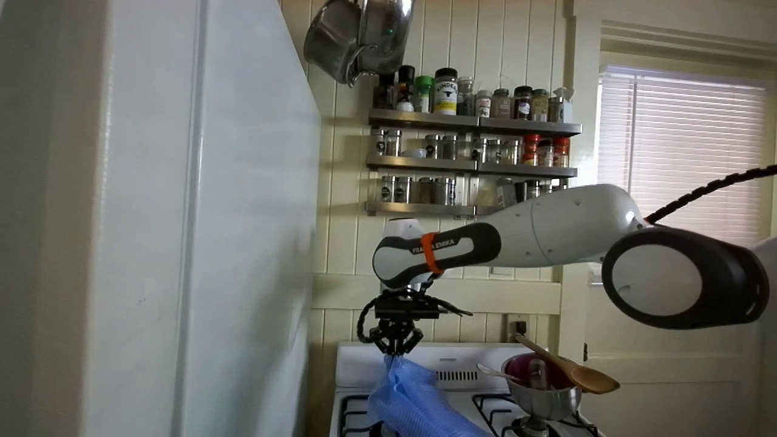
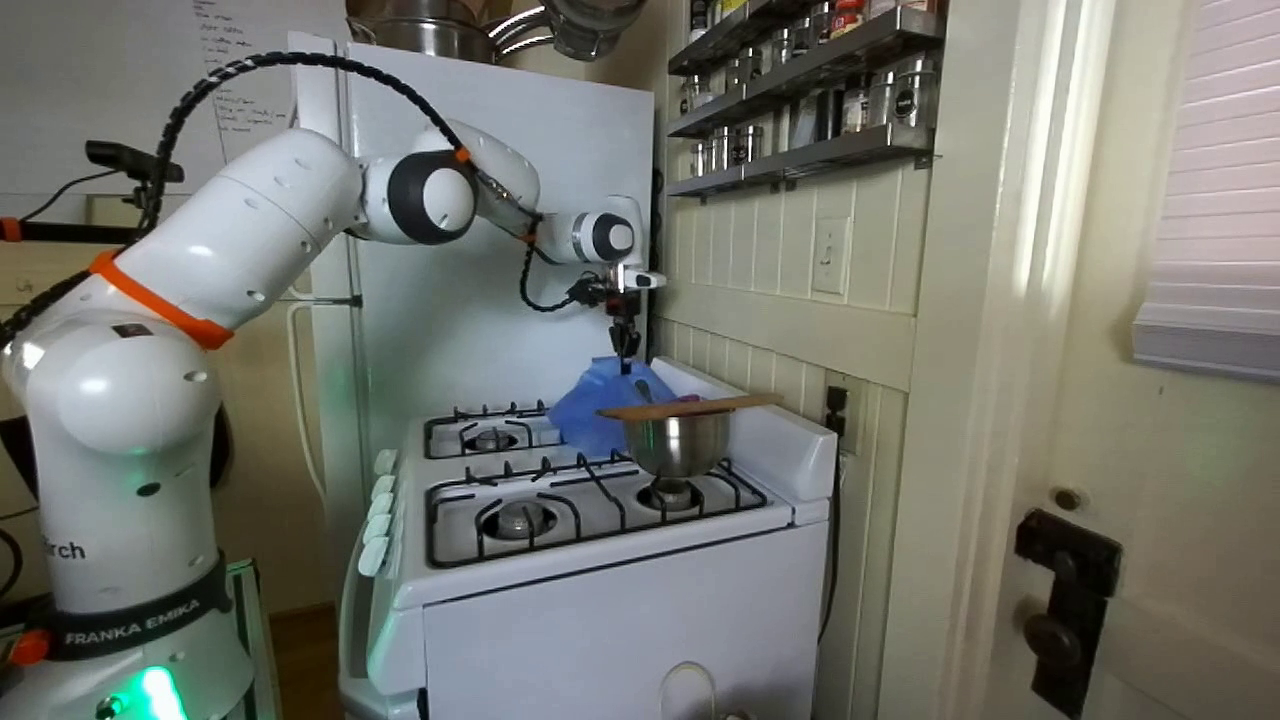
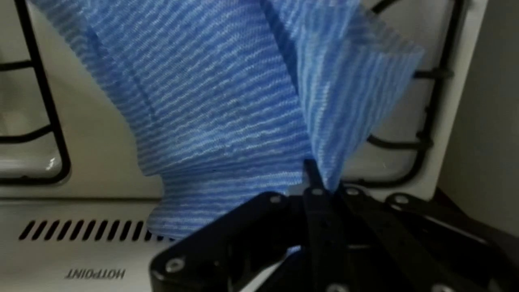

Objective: Use the blue fabric to wipe the stove.

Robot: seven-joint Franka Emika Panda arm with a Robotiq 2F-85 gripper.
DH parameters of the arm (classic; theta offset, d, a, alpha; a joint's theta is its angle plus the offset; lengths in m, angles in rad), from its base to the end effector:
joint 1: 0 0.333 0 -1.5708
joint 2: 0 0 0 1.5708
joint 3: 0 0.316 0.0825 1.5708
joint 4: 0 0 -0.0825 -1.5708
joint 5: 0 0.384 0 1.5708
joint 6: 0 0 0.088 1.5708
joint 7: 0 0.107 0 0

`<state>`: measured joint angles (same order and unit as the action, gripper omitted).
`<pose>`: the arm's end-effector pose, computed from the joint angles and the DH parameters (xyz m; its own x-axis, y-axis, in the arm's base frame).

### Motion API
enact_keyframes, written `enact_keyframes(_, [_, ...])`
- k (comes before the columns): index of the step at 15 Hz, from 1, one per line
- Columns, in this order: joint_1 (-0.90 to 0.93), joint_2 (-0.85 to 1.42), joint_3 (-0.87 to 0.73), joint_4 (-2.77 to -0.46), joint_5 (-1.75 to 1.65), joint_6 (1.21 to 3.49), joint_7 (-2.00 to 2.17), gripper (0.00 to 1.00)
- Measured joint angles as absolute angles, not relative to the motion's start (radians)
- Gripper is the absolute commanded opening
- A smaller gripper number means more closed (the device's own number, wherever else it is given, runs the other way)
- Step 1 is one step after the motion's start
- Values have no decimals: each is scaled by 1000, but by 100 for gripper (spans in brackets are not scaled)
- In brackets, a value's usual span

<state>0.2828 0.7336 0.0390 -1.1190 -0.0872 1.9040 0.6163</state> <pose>0.7239 0.2253 0.3830 0.9588 -0.2738 0.0752 -0.2758 -0.9611 0.0174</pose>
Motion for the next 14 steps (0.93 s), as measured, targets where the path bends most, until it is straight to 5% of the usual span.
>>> enact_keyframes(8, [239, 483, -25, -1466, -84, 2391, 783, 1])
enact_keyframes(14, [208, 471, -29, -1527, -74, 2452, 783, 0])
